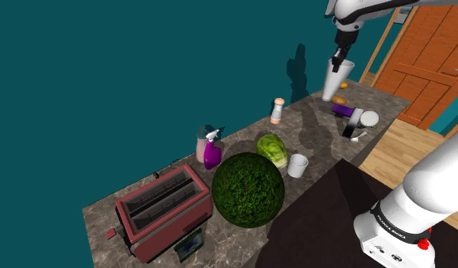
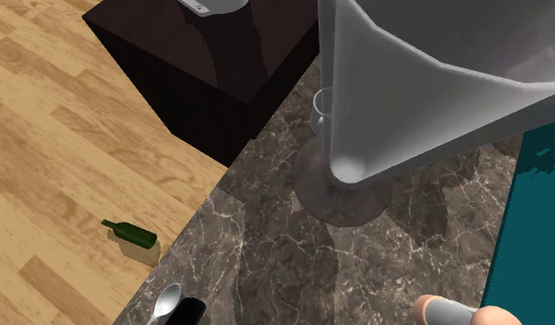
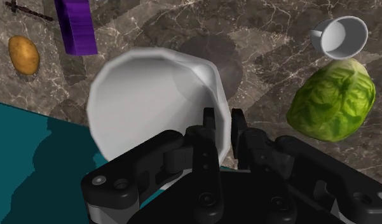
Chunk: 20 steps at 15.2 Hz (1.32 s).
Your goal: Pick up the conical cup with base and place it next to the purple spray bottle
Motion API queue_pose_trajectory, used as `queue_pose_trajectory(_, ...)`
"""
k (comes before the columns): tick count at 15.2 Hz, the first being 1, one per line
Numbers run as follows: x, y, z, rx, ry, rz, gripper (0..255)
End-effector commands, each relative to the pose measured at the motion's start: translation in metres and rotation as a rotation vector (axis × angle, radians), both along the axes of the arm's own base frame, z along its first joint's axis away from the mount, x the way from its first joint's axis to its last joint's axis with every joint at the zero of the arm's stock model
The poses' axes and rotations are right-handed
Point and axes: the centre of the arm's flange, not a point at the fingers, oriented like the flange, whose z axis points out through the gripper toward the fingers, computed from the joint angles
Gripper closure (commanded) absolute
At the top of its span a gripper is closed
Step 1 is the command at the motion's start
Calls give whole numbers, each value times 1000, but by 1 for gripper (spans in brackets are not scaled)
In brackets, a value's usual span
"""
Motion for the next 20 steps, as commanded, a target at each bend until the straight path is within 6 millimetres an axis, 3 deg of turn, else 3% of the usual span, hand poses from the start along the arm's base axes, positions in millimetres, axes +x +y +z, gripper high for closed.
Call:
queue_pose_trajectory(1,10,22,5,0,-1,-1,255)
queue_pose_trajectory(20,106,254,5,0,-1,-1,255)
